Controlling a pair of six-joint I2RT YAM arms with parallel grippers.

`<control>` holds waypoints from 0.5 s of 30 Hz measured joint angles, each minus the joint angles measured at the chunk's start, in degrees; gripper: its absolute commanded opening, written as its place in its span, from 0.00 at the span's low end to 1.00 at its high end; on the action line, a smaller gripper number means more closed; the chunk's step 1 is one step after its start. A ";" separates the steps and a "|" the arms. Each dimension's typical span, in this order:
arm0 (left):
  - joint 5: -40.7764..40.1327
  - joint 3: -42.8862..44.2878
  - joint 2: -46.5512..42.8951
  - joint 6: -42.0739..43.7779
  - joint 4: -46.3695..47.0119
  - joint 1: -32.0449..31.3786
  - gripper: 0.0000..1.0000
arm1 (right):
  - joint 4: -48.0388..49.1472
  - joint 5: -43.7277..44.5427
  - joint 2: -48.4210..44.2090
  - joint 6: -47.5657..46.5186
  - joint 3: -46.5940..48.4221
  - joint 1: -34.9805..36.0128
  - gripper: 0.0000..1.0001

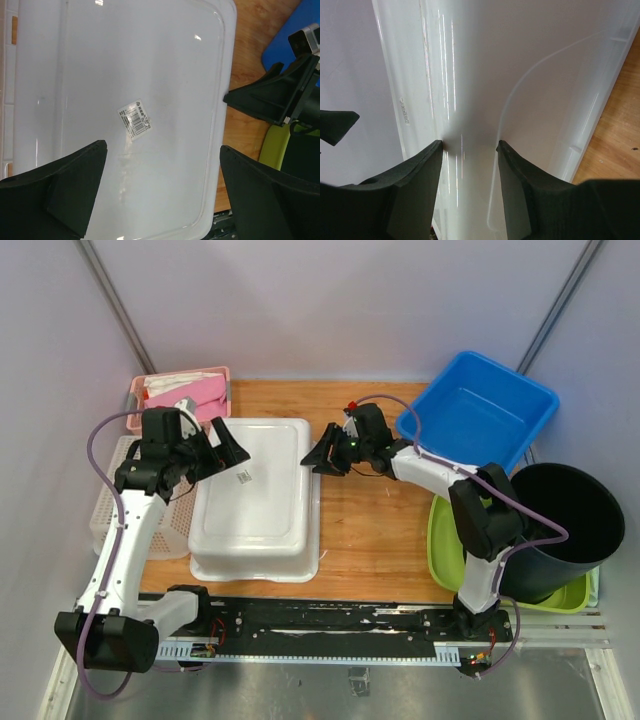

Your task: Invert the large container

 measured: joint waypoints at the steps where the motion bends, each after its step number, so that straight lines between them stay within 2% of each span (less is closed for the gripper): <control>1: 0.26 0.02 0.09 -0.04 -0.02 0.00 0.99 | -0.17 0.04 -0.13 -0.02 0.00 -0.04 0.52; 8: 1.57 2.60 1.84 -0.11 0.42 -0.02 0.99 | -6.86 3.69 -6.38 -5.46 -2.95 0.28 0.67; 11: 1.46 5.73 4.44 -0.26 1.44 -0.92 0.99 | -13.51 7.21 -13.11 -10.16 -4.00 0.09 0.69; 15: 0.00 11.85 10.12 -0.46 3.30 -5.60 0.99 | -20.59 14.86 -24.11 -16.85 -4.00 -2.73 0.67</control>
